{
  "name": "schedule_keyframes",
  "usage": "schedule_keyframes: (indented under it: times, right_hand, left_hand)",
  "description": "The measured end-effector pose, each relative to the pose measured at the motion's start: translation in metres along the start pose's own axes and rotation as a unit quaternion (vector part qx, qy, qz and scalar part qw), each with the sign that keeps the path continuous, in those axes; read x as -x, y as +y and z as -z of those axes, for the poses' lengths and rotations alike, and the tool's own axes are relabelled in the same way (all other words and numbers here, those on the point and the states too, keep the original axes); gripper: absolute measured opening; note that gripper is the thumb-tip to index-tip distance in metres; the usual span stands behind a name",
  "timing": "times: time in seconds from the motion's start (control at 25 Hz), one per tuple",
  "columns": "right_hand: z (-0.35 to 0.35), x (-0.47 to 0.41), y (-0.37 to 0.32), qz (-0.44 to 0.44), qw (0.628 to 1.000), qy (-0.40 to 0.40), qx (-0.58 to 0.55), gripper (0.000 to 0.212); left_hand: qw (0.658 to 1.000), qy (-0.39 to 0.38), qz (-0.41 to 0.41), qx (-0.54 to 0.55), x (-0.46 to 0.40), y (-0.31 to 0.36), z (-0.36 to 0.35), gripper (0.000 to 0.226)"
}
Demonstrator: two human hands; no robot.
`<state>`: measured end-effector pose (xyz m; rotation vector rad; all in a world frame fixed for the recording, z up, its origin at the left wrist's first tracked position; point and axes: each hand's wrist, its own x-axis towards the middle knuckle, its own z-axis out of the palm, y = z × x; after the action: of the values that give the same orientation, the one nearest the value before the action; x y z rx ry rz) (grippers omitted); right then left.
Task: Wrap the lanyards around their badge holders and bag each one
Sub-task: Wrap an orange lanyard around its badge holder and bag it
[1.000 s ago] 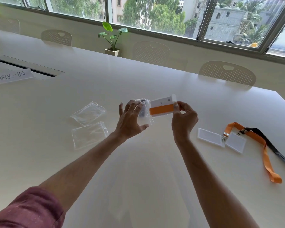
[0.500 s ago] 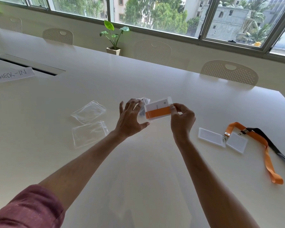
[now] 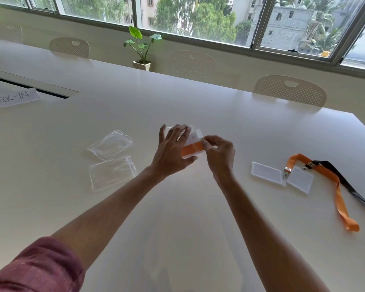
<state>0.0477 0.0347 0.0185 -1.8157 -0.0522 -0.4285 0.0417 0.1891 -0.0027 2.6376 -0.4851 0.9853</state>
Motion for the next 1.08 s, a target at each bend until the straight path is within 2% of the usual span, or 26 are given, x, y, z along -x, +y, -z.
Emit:
schedule_keyframes:
  times: [0.16, 0.32, 0.44, 0.52, 0.64, 0.72, 0.88, 0.96, 1.08]
  right_hand:
    - [0.0, 0.001, -0.001, -0.043, 0.994, -0.072, -0.07, 0.024]
    - [0.001, -0.001, -0.001, -0.046, 0.987, -0.118, -0.099, 0.015]
    - [0.004, -0.004, 0.005, -0.05, 0.986, -0.126, -0.096, 0.013]
    - [0.009, -0.007, 0.009, -0.052, 0.986, -0.127, -0.097, 0.011]
    - [0.015, -0.01, 0.013, -0.057, 0.982, -0.146, -0.104, 0.014]
    - [0.016, -0.01, 0.012, -0.054, 0.978, -0.155, -0.126, 0.017]
    - [0.017, -0.006, 0.014, -0.096, 0.953, -0.144, -0.249, 0.017]
    - [0.017, -0.001, 0.021, -0.13, 0.947, -0.167, -0.242, 0.025]
    - [0.012, 0.009, 0.031, -0.151, 0.945, -0.216, -0.194, 0.018]
  left_hand:
    - [0.998, 0.046, -0.037, -0.005, -0.003, 0.003, -0.002, 0.076]
    - [0.997, 0.054, -0.052, 0.001, -0.005, 0.004, -0.005, 0.077]
    - [0.993, 0.005, -0.008, 0.117, -0.008, 0.001, 0.002, 0.091]
    - [0.972, -0.016, 0.074, 0.224, -0.014, -0.005, 0.008, 0.087]
    - [0.904, -0.067, 0.194, 0.374, -0.022, -0.015, 0.015, 0.042]
    - [0.857, -0.064, 0.237, 0.452, -0.022, -0.014, 0.016, 0.019]
    - [0.819, -0.003, 0.301, 0.489, -0.02, -0.008, 0.012, 0.026]
    - [0.8, 0.026, 0.323, 0.505, -0.02, -0.007, 0.008, 0.028]
    - [0.774, 0.054, 0.354, 0.523, -0.021, -0.002, 0.001, 0.019]
